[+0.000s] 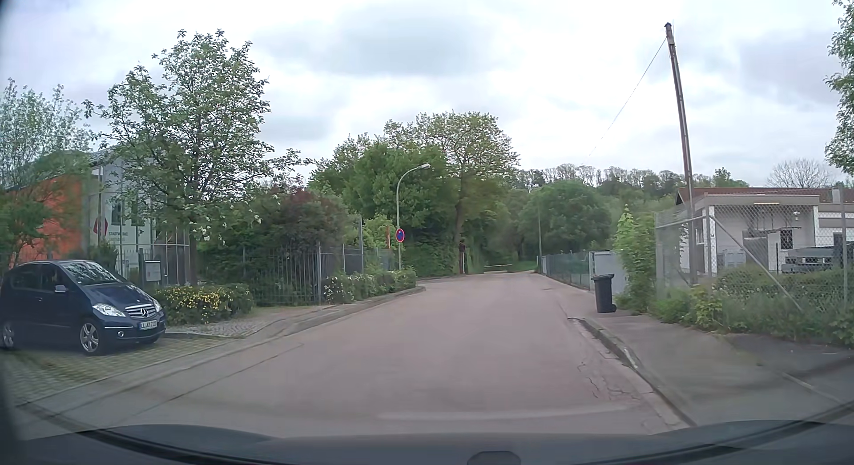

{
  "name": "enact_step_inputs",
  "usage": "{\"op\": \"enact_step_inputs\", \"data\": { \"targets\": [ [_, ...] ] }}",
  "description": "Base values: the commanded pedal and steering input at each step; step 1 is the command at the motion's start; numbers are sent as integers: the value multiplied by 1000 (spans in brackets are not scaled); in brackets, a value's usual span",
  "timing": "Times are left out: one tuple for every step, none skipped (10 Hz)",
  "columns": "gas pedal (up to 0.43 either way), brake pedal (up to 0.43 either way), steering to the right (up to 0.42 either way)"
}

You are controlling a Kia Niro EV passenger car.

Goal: Follow the waypoints while adhering to traffic rules and regulations

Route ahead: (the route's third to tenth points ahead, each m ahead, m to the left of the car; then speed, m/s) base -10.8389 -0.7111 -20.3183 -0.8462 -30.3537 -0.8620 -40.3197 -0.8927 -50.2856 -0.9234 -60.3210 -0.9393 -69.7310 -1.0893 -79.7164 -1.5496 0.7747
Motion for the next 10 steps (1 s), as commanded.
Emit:
{"op": "enact_step_inputs", "data": {
  "targets": [
    [20,0,-972],
    [39,0,-973],
    [47,0,-973],
    [47,0,-972],
    [47,0,-973],
    [28,0,-972],
    [28,0,-973],
    [28,0,-972],
    [28,0,-973],
    [28,0,-973]
  ]
}}
